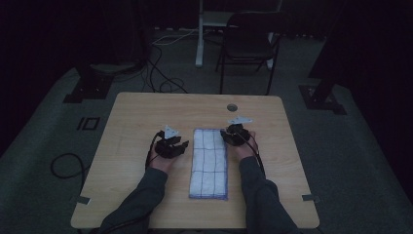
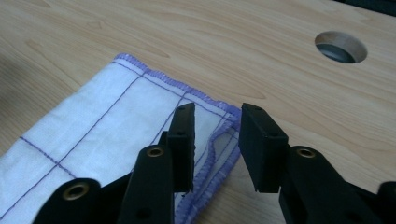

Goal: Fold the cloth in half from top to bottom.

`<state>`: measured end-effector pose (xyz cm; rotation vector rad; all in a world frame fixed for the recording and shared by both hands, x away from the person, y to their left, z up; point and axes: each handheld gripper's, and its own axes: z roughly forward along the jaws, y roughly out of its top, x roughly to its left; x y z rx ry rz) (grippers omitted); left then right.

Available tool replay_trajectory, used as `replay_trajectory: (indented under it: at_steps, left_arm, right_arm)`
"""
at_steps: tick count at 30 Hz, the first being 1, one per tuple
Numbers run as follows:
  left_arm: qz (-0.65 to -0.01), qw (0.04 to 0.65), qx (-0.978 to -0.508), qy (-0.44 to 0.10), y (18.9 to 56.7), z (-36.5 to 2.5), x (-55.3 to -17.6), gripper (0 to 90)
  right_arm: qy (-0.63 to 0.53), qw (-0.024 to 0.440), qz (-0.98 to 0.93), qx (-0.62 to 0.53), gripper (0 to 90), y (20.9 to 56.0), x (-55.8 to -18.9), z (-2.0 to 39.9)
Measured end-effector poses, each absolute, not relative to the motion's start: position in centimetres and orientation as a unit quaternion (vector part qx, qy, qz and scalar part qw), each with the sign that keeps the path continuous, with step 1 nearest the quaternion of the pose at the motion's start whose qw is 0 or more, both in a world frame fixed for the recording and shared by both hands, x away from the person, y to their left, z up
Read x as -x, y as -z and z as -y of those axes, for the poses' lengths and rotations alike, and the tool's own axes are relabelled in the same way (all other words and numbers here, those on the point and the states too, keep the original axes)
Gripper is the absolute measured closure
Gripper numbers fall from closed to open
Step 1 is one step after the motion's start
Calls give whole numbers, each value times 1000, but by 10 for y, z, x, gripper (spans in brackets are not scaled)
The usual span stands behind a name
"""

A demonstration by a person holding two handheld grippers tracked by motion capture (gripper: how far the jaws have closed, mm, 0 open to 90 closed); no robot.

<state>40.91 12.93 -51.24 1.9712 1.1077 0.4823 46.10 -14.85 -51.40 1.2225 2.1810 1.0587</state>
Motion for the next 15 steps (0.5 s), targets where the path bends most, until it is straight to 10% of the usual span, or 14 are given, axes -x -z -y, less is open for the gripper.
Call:
replay_trajectory:
  at_steps: [15]
  left_arm:
    - [-459, 384, -779, -184, 525, -116, -443, 580]
  right_arm:
    - [-357, 210, -785, -461, 715, 526, -473, 137]
